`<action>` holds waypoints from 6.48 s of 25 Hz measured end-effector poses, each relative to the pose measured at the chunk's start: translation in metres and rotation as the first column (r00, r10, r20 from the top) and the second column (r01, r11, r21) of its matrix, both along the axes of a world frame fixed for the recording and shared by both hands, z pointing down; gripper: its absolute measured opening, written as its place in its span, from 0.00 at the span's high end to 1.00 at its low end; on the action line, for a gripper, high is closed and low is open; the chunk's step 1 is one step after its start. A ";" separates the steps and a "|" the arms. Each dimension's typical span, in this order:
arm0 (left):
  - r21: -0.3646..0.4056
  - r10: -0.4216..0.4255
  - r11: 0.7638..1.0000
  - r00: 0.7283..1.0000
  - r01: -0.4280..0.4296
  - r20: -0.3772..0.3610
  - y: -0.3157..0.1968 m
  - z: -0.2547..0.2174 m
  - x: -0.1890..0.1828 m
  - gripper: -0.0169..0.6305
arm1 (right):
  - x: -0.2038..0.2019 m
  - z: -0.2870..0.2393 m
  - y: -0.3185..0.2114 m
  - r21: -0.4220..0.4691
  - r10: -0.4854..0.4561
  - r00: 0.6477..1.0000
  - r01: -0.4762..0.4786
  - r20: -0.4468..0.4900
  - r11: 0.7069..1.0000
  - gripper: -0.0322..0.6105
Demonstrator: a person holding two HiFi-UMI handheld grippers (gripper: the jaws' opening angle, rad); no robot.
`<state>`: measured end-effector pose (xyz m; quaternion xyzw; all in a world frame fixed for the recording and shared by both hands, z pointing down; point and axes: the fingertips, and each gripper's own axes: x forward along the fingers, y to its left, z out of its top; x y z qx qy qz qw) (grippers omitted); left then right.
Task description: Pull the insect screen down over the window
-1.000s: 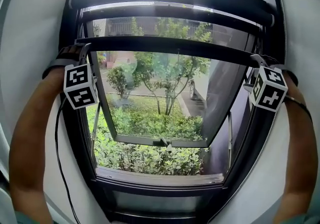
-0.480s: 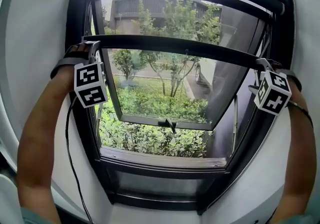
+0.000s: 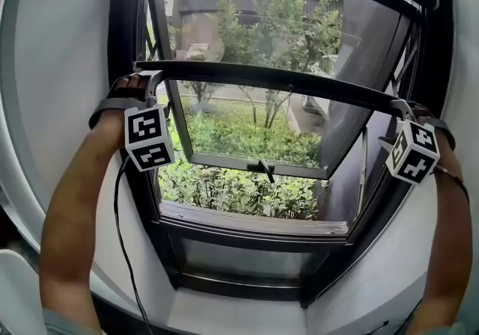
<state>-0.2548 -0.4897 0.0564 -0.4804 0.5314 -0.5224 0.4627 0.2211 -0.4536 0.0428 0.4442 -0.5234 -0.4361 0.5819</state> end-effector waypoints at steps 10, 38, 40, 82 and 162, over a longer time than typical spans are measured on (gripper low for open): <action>-0.058 0.011 0.998 1.000 -0.011 -0.003 0.003 0.063 0.000 0.26 | -0.001 0.059 0.001 -0.051 -0.003 1.000 0.004 0.019 0.999 0.50; -0.239 0.010 0.971 1.000 -0.008 0.009 0.008 0.215 -0.001 0.26 | 0.000 0.202 0.001 -0.189 -0.009 1.000 0.013 0.019 0.982 0.57; -0.245 0.009 0.969 1.000 -0.007 0.007 0.009 0.225 -0.001 0.26 | 0.000 0.212 0.001 -0.201 -0.008 1.000 0.012 0.018 0.980 0.57; -0.310 -0.034 0.950 0.999 0.039 0.020 0.012 0.323 0.001 0.26 | 0.004 0.310 0.002 -0.289 0.017 1.000 -0.017 -0.004 0.957 0.58; -0.459 -0.081 0.883 0.995 0.098 0.056 0.031 0.458 -0.003 0.35 | 0.002 0.452 0.014 -0.358 0.085 0.996 -0.082 -0.007 0.930 0.59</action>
